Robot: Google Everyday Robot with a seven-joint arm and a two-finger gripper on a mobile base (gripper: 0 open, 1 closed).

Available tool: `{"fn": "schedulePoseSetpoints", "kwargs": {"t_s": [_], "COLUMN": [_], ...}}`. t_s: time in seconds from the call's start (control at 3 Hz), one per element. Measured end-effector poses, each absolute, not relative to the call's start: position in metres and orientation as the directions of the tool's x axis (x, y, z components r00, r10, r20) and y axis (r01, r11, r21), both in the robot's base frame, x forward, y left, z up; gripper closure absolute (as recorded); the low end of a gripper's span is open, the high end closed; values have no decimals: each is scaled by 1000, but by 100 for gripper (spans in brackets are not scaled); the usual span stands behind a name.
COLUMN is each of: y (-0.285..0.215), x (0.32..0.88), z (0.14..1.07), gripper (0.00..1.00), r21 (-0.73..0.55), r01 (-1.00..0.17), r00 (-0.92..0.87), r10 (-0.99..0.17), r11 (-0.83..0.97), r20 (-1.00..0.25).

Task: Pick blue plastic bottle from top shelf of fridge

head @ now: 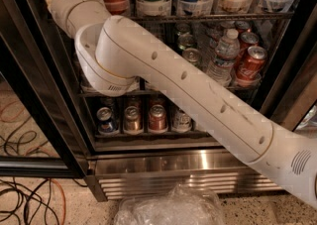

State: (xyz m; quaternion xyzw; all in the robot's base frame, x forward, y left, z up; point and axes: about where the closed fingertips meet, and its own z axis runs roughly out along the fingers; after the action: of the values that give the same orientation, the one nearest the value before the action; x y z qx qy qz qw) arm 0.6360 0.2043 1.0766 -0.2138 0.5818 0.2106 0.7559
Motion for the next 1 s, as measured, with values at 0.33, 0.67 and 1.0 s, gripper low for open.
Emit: {"fn": "schedulePoseSetpoints", "kwargs": {"t_s": [0.33, 0.67, 1.0], "y": [205, 206, 205], "x": [635, 635, 635], "z": [1077, 1083, 1084], "gripper": [100, 100, 100], "r21": [-85, -111, -126], "r01": [-568, -567, -566], "r00": [241, 272, 293], "r10": [67, 58, 56], "r11": [819, 816, 815], "r20": [-968, -961, -955]}}
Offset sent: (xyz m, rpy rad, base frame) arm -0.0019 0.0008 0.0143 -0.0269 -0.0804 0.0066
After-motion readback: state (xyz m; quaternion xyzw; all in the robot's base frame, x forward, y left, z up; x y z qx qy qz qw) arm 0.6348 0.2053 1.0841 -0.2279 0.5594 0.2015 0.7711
